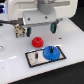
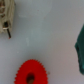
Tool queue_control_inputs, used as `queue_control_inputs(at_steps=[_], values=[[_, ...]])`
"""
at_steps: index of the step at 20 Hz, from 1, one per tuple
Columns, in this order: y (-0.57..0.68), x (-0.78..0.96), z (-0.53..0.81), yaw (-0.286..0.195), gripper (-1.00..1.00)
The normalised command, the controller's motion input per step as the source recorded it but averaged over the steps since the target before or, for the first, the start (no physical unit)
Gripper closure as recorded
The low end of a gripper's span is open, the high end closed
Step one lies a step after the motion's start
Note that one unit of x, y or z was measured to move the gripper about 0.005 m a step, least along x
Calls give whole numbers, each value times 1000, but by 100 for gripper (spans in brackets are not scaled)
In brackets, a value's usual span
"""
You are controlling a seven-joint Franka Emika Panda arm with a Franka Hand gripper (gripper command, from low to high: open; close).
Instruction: Insert the blue gear onto the right peg, followed by the red gear
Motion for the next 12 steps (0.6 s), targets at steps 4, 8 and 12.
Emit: queue_control_inputs(at_steps=[4, 8, 12], values=[[-3, -114, -327, 0, -100], [16, -191, -350, 0, -100], [-6, -121, -335, 0, -100]])
